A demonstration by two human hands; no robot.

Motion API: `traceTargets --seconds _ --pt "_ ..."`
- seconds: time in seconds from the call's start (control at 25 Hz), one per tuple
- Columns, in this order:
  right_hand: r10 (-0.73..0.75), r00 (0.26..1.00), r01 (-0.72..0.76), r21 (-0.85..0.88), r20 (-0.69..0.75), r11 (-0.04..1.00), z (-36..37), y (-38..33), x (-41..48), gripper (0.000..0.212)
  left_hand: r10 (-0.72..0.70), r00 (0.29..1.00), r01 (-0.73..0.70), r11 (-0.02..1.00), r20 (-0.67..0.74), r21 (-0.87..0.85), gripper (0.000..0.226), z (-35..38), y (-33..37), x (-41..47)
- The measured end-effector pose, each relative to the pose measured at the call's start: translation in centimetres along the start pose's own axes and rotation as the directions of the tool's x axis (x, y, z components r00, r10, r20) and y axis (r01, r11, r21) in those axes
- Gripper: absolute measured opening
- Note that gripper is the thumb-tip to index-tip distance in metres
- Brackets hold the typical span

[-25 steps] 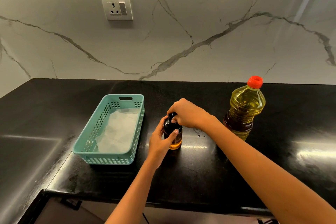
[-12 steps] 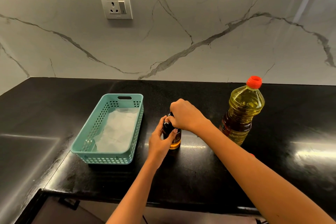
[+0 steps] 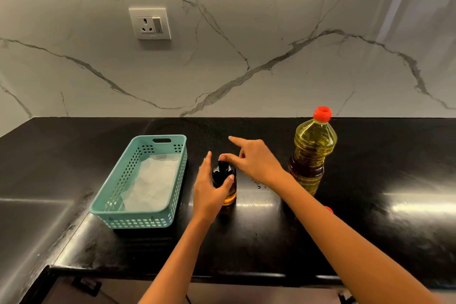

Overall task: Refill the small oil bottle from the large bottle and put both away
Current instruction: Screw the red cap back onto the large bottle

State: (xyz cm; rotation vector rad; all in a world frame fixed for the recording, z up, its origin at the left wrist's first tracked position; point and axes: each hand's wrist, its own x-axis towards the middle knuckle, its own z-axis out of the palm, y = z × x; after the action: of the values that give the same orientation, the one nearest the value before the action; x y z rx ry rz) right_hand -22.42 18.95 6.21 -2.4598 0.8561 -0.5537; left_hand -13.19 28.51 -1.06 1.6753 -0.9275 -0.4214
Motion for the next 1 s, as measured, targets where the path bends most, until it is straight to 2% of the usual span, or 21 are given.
traceTargets --seconds 0.12,0.24,0.36,0.48,0.56,0.64,0.68,0.76,0.84,1.0 --pt "-0.030 0.964 0.050 0.069 -0.266 0.996 -2.5 0.7 -2.5 0.053 0.229 0.972 -0.221 0.968 -0.053 0.121 0.075 0.8 2.6 -0.4" --pt "-0.019 0.875 0.084 0.112 -0.484 0.990 -5.2 2.2 -5.3 0.039 0.393 0.919 -0.395 0.910 0.039 0.123 0.068 3.1 5.8 -0.6" --pt "0.102 0.796 0.030 0.207 -0.597 0.978 -6.6 4.7 -7.9 0.027 0.417 0.896 -0.430 0.901 0.155 0.060 0.065 6.0 8.8 -0.2" --pt "0.232 0.733 -0.075 0.262 -0.640 0.962 -6.7 8.3 -10.3 0.017 0.394 0.883 -0.409 0.912 0.254 0.010 0.066 8.9 11.1 0.9" --pt "0.334 0.706 -0.208 0.267 -0.625 0.941 -5.9 11.0 -11.6 0.017 0.331 0.892 -0.352 0.936 0.309 0.011 0.066 10.3 12.3 1.7" --pt "0.414 0.738 -0.364 0.202 -0.533 0.909 -4.8 13.5 -12.4 0.018 0.296 0.891 -0.316 0.949 0.346 0.003 0.061 11.3 13.0 2.5" --pt "0.449 0.779 -0.436 0.136 -0.438 0.890 -4.1 14.6 -12.7 0.021 0.295 0.890 -0.312 0.950 0.348 -0.007 0.057 11.6 13.2 2.8" --pt "0.521 0.835 -0.532 -0.016 -0.180 0.847 -2.9 16.1 -13.2 0.039 0.288 0.902 -0.296 0.955 0.322 -0.027 0.052 12.1 13.3 3.1" --pt "0.559 0.829 -0.557 -0.110 -0.016 0.823 -2.1 17.3 -13.6 0.052 0.263 0.920 -0.252 0.965 0.290 -0.075 0.051 12.8 13.1 3.2" --pt "0.565 0.825 -0.563 -0.103 -0.012 0.820 -0.8 18.4 -14.2 0.043 0.291 0.931 -0.265 0.954 0.218 -0.144 0.044 14.0 12.0 3.4"
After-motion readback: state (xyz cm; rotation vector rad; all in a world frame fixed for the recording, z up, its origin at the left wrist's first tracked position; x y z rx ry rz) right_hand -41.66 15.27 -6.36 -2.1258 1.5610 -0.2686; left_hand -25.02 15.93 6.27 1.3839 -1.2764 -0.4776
